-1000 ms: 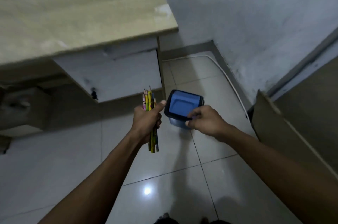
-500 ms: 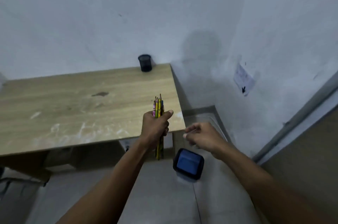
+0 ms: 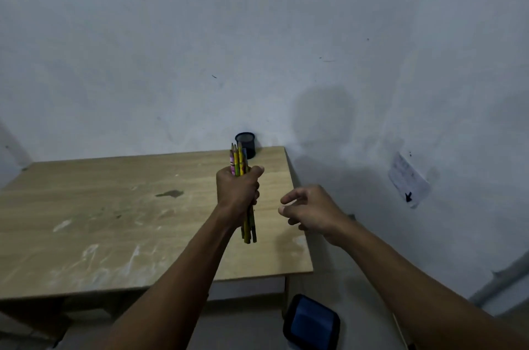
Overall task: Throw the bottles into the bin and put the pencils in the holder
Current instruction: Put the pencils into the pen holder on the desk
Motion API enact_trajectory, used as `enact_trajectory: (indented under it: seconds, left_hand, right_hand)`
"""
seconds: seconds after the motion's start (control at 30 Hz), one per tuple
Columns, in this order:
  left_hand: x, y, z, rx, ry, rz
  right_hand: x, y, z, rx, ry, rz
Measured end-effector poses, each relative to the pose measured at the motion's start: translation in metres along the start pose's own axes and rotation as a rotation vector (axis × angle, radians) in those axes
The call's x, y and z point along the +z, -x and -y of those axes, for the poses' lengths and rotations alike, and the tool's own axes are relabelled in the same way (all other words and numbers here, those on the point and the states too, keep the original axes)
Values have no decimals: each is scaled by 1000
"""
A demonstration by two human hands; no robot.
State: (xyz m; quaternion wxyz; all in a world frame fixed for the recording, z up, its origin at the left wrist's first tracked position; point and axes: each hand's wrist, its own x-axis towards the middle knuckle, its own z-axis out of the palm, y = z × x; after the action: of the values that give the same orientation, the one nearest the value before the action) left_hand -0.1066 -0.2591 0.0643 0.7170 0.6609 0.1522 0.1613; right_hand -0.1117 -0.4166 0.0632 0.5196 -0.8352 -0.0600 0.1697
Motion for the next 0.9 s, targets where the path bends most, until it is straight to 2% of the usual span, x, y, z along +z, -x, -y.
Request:
enact_trajectory:
  seconds: [0.17, 0.4, 0.53, 0.73, 0.9]
  left_hand:
    - [5, -111, 22, -7, 35, -70]
    - [4, -290, 61, -76, 38, -212]
    - [9, -381, 79, -75, 69, -291]
    - [30, -479, 101, 22, 97, -286]
    - [57, -524, 126, 88, 107, -271]
  right_hand:
    - [16, -105, 7, 26, 15, -6]
    - [46, -277, 17, 161, 22, -19]
    - [57, -361, 20, 167, 88, -83]
    - [70, -460, 7, 196, 208, -65]
    - [81, -521, -9, 180, 279, -53]
